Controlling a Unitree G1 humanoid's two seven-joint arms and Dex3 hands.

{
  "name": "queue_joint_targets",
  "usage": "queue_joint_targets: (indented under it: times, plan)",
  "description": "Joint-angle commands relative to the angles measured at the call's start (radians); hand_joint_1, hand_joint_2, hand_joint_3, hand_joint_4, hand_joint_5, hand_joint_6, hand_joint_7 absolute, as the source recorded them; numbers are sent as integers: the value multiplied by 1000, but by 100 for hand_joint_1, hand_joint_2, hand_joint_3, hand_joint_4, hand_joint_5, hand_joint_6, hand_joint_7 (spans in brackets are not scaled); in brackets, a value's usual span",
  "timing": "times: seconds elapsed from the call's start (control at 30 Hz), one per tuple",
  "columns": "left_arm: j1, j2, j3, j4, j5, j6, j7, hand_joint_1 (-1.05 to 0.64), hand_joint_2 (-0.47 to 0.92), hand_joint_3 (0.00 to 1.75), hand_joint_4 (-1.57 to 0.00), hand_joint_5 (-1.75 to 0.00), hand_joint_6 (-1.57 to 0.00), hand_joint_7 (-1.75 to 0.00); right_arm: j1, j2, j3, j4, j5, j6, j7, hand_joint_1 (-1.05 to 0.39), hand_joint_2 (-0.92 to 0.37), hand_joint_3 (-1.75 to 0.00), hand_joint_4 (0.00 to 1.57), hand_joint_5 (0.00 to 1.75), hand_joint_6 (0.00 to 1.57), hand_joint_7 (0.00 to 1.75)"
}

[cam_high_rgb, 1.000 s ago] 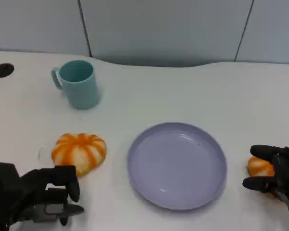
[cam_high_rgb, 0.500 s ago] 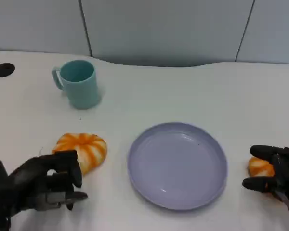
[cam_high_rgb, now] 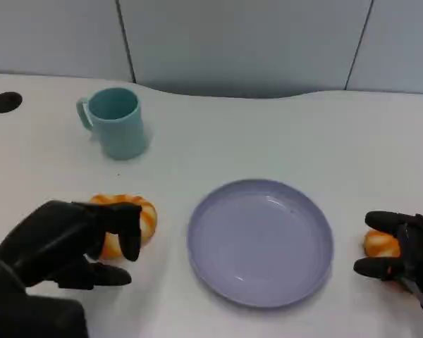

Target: Grasp the bread from the table and place it into the plate.

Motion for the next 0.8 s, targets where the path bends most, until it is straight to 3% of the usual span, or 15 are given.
queue_joint_targets:
  times: [0.03,0.1,0.17,0.2,0.27,0.37,0.53,0.6,0.8]
  plan:
    - [-37,70,-68,-82,231,41,86,-53,89,2,-20,-135,-36,-91,-4,2,-5,2,7,-3,-3,-31,-92,-41,51,104,49,77]
    - [-40,79,-95,-121,303,99,78,-59,89,1,-9,-110,-44,-41,-4,2,-3,1,4,-3,-4,-31,-92,-41,51,104,49,77]
    - [-43,84,-119,-154,360,147,77,-64,86,0,-2,-89,-42,-14,-4,1,-2,0,4,-2,-4,-32,-92,-41,51,104,49,77]
    - [-45,87,-130,-163,380,167,76,-65,85,0,-1,-85,-40,-9,-4,1,-1,-1,3,-1,-4,-32,-92,-41,51,104,48,77]
    - [-52,92,-149,-174,405,209,56,-65,88,4,0,-70,-34,-3,-4,1,-2,-2,6,0,-2,-32,-92,-41,50,103,48,77]
    - [-65,98,-175,-178,423,265,17,-65,92,25,0,-57,-28,-1,-3,1,1,-4,3,-2,-3,-32,-92,-41,51,104,48,77]
    - [-109,77,-224,-128,452,344,20,-70,92,35,-1,-57,-28,-1,-3,4,-1,-4,7,-1,-3,-32,-92,-41,51,103,48,77]
    - [-151,55,-259,-75,489,401,13,-55,79,12,0,-57,-26,0,-1,3,0,-4,5,-6,0,-32,-92,-41,50,103,48,77]
    - [-246,18,-346,63,529,501,28,-55,73,2,0,-59,-25,0,0,0,1,-2,3,-11,6,-32,-92,-42,50,103,48,77]
